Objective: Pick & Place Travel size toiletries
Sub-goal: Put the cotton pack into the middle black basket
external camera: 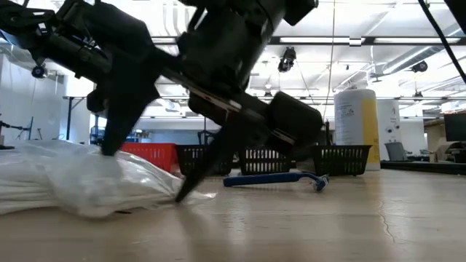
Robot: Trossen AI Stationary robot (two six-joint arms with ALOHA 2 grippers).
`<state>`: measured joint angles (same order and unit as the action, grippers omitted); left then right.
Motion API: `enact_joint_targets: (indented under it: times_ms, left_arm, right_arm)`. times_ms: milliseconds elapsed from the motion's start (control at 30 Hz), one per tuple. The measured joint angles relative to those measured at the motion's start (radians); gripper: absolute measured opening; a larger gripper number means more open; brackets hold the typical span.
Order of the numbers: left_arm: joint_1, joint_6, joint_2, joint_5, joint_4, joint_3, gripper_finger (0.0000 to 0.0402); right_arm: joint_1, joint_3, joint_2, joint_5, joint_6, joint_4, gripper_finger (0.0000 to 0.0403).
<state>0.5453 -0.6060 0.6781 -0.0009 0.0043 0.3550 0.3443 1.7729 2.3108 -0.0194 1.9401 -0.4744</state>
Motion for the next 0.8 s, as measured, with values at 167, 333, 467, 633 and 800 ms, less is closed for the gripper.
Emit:
enact_joint_targets:
  times_ms: [167, 333, 467, 633, 800]
  left_arm:
    - [0.000, 0.000, 0.000, 0.000, 0.002, 0.000, 0.0120]
    - [0.000, 0.000, 0.000, 0.000, 0.002, 0.000, 0.0120]
    - [0.000, 0.000, 0.000, 0.000, 0.002, 0.000, 0.0120]
    - [0.000, 0.000, 0.000, 0.000, 0.002, 0.000, 0.0120]
    - [0.000, 0.000, 0.000, 0.000, 0.001, 0.000, 0.0120]
  right_arm:
    - [0.000, -0.002, 0.000, 0.020, -0.003, -0.002, 0.0272]
    - [0.000, -0.011, 0.000, 0.023, -0.003, -0.009, 0.0202]
    - [0.000, -0.012, 0.000, 0.057, -0.009, -0.017, 0.0139]
    - [0.000, -0.007, -0.001, 0.074, -0.042, -0.016, 0.0070]
    - [0.000, 0.032, -0.008, 0.082, -0.114, -0.050, 0.0020]
